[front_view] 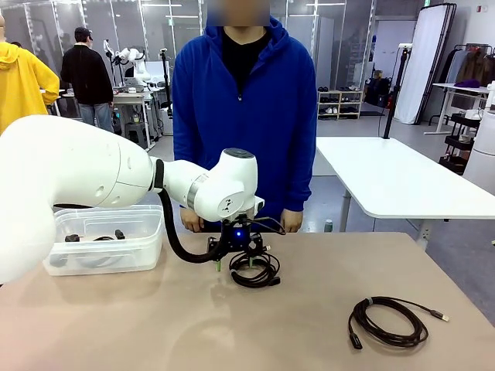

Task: Organize and store the cables.
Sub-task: Place the USB Extension Cable into the Organizing box.

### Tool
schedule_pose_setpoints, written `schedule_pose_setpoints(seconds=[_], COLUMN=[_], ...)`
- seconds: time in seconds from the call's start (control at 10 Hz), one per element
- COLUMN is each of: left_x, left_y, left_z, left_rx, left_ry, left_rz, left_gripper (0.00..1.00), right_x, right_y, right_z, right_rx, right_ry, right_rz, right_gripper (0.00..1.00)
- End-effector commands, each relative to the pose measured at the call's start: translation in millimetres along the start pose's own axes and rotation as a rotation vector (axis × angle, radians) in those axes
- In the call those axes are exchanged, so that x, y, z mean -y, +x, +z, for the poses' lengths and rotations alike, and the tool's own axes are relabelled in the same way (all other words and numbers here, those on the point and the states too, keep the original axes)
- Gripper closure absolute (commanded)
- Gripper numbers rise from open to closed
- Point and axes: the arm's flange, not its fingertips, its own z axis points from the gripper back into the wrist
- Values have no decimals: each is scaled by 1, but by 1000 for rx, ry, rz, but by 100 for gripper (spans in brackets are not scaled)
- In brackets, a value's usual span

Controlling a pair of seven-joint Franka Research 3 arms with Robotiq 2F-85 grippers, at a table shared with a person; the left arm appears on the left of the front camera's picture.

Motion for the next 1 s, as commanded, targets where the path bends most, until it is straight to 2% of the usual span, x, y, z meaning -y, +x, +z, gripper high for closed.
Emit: schedule_pose_setpoints(seconds=[0.0, 0.1, 0.2, 0.3, 0.4, 0.6, 0.7, 0.8, 0.9], left_x=[-7, -8, -9, -8, -8, -8, -7, -6, -6], left_y=[3, 4, 4, 3, 2, 2, 3, 3, 3], left_z=[-6, -8, -8, -7, -6, -5, -8, -9, -8], left_rx=[-21, -36, -28, -32, -51, -66, -83, -86, -83], left_ry=[-31, -37, -31, -24, -26, -20, -17, -18, -20], left_rz=[42, 33, 40, 42, 48, 67, 76, 77, 78], left_gripper=[5, 5, 42, 64, 100, 100, 91, 100, 100], right_x=[0, 0, 0, 0, 0, 0, 0, 0, 0], right_y=[0, 0, 0, 0, 0, 0, 0, 0, 0], right_z=[0, 0, 0, 0, 0, 0, 0, 0, 0], right_rx=[-14, -14, -14, -14, -14, -14, -14, -14, -14], right_ry=[0, 0, 0, 0, 0, 0, 0, 0, 0], right_rz=[-5, -5, -5, -5, -5, -5, -5, -5, -5], right_gripper=[0, 0, 0, 0, 0, 0, 0, 0, 0])
